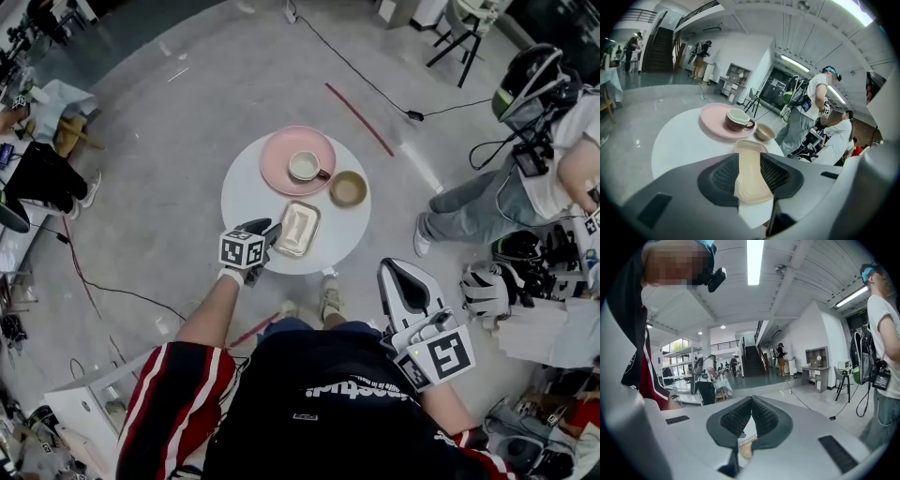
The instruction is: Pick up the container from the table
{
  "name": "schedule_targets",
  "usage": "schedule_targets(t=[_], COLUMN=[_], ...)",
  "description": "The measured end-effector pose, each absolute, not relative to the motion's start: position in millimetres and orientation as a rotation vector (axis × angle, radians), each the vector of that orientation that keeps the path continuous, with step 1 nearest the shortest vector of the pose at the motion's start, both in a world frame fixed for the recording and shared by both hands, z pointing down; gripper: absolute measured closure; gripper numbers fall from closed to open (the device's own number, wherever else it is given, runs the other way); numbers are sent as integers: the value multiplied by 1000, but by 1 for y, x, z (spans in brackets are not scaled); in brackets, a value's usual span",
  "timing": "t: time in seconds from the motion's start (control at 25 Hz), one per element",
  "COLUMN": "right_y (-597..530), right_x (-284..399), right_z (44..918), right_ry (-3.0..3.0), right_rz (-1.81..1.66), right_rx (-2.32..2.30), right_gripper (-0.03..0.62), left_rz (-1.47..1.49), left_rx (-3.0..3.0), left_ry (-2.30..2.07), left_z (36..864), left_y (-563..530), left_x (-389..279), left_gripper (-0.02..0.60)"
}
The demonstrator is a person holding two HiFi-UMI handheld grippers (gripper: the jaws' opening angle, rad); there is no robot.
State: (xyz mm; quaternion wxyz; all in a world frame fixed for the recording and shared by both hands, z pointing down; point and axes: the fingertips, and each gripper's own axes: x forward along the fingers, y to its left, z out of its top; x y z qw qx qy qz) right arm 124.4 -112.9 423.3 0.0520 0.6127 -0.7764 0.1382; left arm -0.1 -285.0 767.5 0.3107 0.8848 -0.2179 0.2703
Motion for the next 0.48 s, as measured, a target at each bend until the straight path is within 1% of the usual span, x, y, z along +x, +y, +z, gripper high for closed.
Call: schedule_targets(t=[0.16, 0.48], right_y=[-115, -117], right_x=[129, 134], right_z=[435, 447], right_ry=[-2346, -2331], right_rz=[455, 486], right_rx=[1857, 1837], right_gripper=[580, 580], left_rz=[753, 776], left_rx=[2246, 2195], left_ry=[-571, -583], left_z=[802, 823], left_y=[-286, -291], left_x=[0, 10], left_gripper=[431, 431])
